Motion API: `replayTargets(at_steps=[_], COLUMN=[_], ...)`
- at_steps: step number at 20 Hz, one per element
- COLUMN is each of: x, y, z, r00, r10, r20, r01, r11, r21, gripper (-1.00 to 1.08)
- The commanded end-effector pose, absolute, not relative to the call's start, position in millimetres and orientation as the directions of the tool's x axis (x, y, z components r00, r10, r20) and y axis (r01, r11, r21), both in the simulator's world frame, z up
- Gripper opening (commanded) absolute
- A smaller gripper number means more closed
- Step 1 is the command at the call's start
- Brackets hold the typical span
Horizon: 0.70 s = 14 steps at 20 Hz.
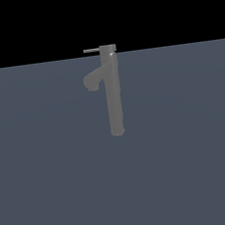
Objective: Turn on the faucet by rotating a designated handle.
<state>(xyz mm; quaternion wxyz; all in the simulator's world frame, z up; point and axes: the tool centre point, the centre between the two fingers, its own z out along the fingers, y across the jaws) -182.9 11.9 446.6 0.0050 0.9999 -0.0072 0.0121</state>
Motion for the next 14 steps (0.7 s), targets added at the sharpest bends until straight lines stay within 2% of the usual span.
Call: replayTargets(at_steps=[1,14], x=[-164.7,-67.7], y=[15.2,27.2], z=[434.3,372.3], r00=[0.999,0.995], r10=[-0.029,-0.104], r20=[0.022,0.012], r01=[-0.029,-0.104], r11=[-1.000,-0.995], r21=[0.008,0.002], gripper=[-1.00,-1.00])
